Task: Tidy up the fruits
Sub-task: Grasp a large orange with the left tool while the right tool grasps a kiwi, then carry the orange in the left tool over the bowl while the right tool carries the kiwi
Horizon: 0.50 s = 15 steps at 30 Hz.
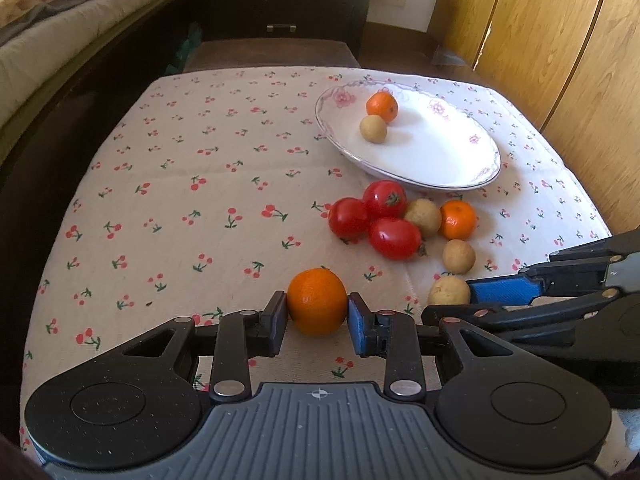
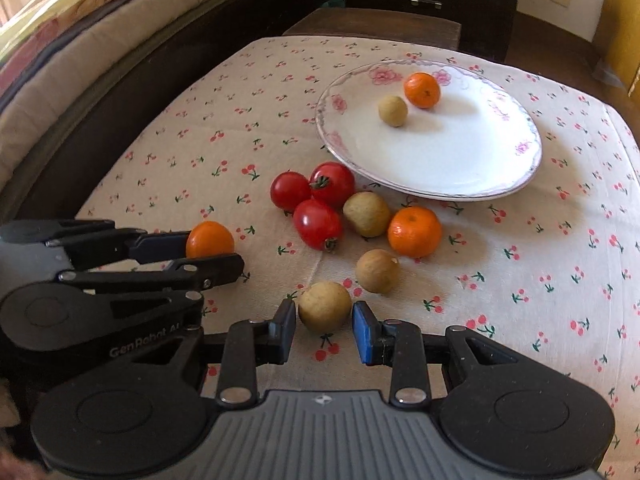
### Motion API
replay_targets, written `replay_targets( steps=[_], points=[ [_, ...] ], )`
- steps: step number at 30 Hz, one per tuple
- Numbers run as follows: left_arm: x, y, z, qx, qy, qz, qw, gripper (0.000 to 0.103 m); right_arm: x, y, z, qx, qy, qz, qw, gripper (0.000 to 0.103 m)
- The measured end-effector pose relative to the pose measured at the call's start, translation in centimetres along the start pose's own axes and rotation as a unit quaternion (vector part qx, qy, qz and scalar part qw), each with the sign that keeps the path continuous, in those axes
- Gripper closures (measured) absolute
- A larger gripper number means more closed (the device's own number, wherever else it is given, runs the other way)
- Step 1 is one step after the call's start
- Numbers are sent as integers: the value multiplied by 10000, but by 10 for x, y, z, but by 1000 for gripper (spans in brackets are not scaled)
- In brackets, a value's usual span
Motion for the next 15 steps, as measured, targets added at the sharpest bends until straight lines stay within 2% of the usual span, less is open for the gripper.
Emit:
replay_targets(
  steps=[15],
  points=[
    [0, 2, 5, -81, 48, -44, 9999, 61, 3, -2, -3, 20, -62, -140, 9999, 73]
  ],
)
Point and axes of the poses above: each gripper's, at about its wrist camera, not at the fingertips, and z roughly the way its jaws point, x to its left, y to its top, the point moved 3 cm from there along z, roughly the way its jaws point, and after that the axes turned 12 degrees about -x, right-handed, at the moved point
